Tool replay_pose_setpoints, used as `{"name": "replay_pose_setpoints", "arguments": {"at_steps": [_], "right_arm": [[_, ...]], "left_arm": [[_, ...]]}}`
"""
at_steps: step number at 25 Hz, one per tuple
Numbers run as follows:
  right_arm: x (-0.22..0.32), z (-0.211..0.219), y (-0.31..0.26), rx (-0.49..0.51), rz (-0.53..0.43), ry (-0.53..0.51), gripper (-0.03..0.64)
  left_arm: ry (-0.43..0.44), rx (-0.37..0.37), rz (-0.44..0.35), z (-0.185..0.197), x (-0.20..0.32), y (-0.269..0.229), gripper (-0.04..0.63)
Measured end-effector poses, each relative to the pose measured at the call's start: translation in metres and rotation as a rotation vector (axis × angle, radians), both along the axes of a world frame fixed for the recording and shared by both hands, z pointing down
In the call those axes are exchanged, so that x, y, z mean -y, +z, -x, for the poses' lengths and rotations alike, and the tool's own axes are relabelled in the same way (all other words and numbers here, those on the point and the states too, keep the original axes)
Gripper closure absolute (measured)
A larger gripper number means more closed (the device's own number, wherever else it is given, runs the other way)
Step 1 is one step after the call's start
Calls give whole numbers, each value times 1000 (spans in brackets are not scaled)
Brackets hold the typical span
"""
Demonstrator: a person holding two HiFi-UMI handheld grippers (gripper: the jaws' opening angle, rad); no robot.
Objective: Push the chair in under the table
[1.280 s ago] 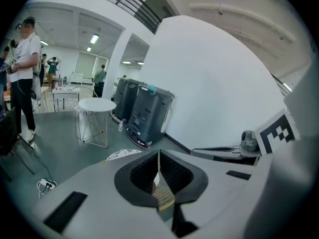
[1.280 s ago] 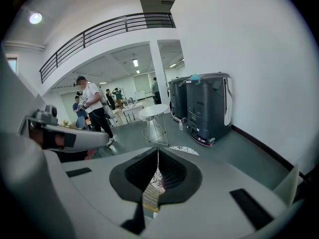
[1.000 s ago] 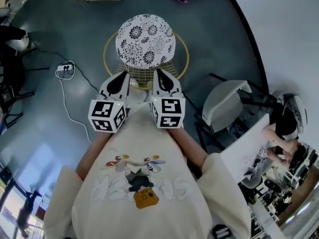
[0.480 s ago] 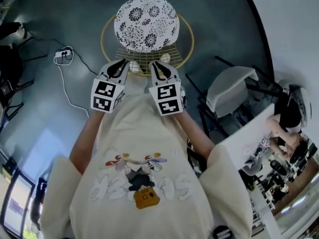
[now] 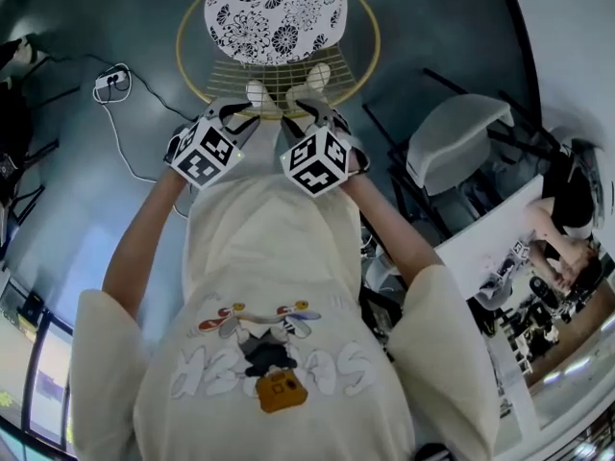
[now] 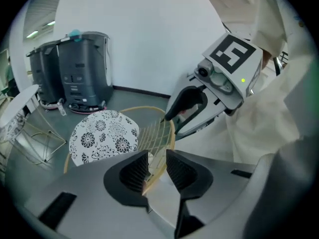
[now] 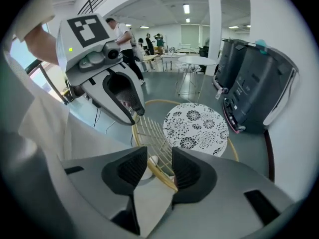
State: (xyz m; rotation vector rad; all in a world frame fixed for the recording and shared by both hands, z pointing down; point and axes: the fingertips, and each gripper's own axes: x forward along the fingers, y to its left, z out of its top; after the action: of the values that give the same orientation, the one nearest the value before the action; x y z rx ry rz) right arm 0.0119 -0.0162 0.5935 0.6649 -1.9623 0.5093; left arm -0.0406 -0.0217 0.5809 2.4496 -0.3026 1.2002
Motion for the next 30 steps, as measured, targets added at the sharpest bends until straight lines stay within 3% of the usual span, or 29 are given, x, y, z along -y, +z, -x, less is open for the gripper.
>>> {"name": "replay_pose_setpoints", "arguments": {"at_steps": [7,13,19,21,25,30], "right_arm": [[-20,-4,42,-86,40,-293,478],[-36,-9,67,-177,39,-504,479],[-29,-17,83,-259,-44,-580,482],[-28,-22,86,-267,-54,-585,505],[-29,-21,86,-279,-82,-634,536],[-27,-21,88,-289,-114,-689,547]], "left_arm": [[195,30,77,-9,-33,40,450],[306,101,20,-11,-43,63,446],[348,163,-28,-11,-37,80,458],[361,163,-34,-11,-35,83,502],[374,147,-48,-12,-36,87,503],[358,120,34,-14,-36,94,502]]}}
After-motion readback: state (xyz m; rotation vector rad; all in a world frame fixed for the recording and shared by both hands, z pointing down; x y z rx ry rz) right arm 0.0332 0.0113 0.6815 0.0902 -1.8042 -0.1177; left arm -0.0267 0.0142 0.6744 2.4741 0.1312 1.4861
